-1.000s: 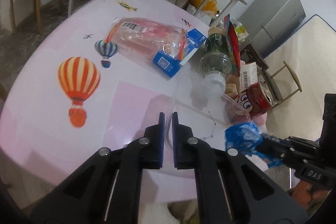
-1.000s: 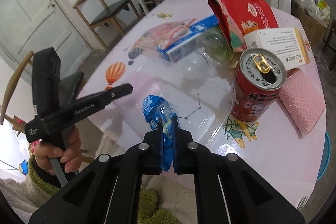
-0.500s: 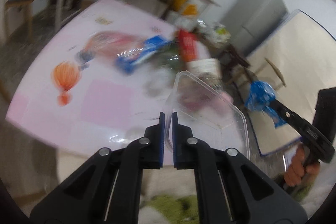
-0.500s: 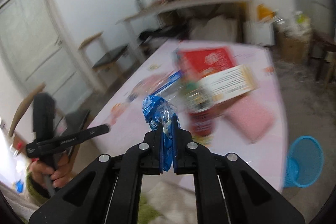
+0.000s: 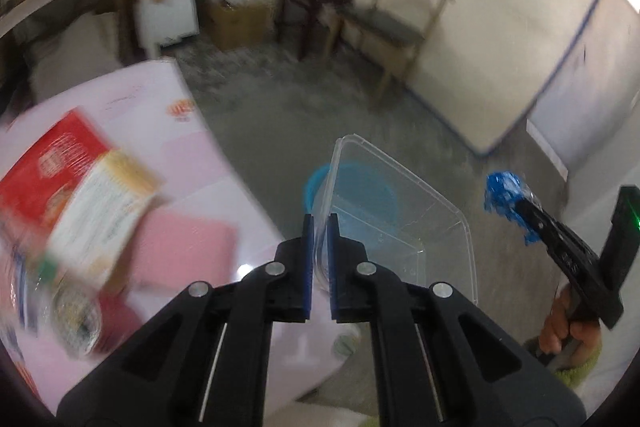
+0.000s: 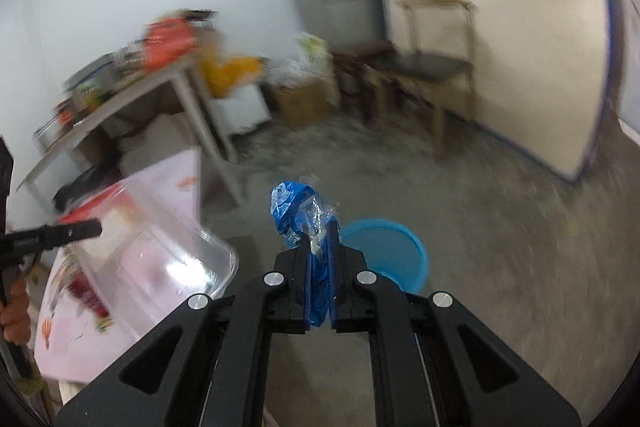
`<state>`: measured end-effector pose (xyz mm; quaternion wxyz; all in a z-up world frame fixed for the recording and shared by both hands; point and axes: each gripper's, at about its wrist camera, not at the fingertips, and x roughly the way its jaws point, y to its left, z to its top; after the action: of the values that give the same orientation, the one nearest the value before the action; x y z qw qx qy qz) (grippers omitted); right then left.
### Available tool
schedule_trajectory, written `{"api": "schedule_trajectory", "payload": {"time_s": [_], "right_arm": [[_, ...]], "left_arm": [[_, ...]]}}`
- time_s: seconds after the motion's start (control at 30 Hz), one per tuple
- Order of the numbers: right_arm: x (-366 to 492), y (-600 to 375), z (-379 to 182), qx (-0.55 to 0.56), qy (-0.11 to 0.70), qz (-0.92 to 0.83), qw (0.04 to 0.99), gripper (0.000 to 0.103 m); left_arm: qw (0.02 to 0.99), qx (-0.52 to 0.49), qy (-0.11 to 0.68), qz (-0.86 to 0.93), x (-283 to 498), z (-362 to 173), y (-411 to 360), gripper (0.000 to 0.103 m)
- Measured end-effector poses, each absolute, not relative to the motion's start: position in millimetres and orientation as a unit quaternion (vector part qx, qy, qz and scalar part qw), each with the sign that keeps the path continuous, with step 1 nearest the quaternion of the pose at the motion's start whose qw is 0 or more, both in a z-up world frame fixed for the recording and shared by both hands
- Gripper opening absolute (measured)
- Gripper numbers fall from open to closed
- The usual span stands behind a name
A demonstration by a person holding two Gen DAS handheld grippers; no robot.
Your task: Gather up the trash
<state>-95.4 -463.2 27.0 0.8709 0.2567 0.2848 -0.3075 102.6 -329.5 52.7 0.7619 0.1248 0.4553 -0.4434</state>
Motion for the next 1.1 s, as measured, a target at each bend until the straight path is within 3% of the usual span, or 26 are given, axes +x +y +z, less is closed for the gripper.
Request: {"api": "schedule_trajectory", "payload": {"time_s": [0.2,0.37,0.4,0.43,0.5,0.53,0.73,0.97,1.07,1.1], "right_arm": [[-122.8,-506.9,-44.5,0.338,0.320,-0.334,0.820,0.006],[-124.4,-522.0,-70.1,0.362,0.333,-0.338,0.802,0.006],[-120.5,-526.6,-72.5,0.364,0.336,-0.338,0.800,0.006],[-119.5,-526.9,-73.8,0.365,0.337,-0.338,0.799,0.006],[-116.5,-527.6,-78.0,0.366,0.341,-0.336,0.798,0.006],[-114.9,-528.3,-81.1,0.365,0.344,-0.335,0.798,0.006],[-91.4,-539.0,-98.8,0.369,0.363,-0.316,0.795,0.006],[-31.2,-573.8,-128.8,0.372,0.389,-0.288,0.792,0.007],[6.6,-595.3,-147.2,0.350,0.400,-0.299,0.793,0.010],[14.9,-600.1,-153.1,0.344,0.407,-0.304,0.790,0.018]], "left_arm": [[0.735,0.222,0.484,-0.420,120.6,-6.0,-460.4,0.005],[0.732,0.254,0.494,-0.395,137.1,-54.6,-538.8,0.005],[0.732,0.249,0.496,-0.396,136.2,-59.3,-549.4,0.010],[0.726,0.243,0.504,-0.399,139.4,-68.1,-560.2,0.026],[0.726,0.240,0.513,-0.390,144.9,-82.8,-571.8,0.046],[0.729,0.239,0.514,-0.385,145.2,-85.2,-574.2,0.046],[0.721,0.218,0.523,-0.399,153.7,-74.7,-548.3,0.050],[0.755,0.168,0.461,-0.435,149.6,18.6,-445.6,0.064],[0.778,0.141,0.434,-0.431,145.0,49.6,-384.1,0.072],[0.787,0.130,0.424,-0.428,143.5,57.4,-356.0,0.075]]}}
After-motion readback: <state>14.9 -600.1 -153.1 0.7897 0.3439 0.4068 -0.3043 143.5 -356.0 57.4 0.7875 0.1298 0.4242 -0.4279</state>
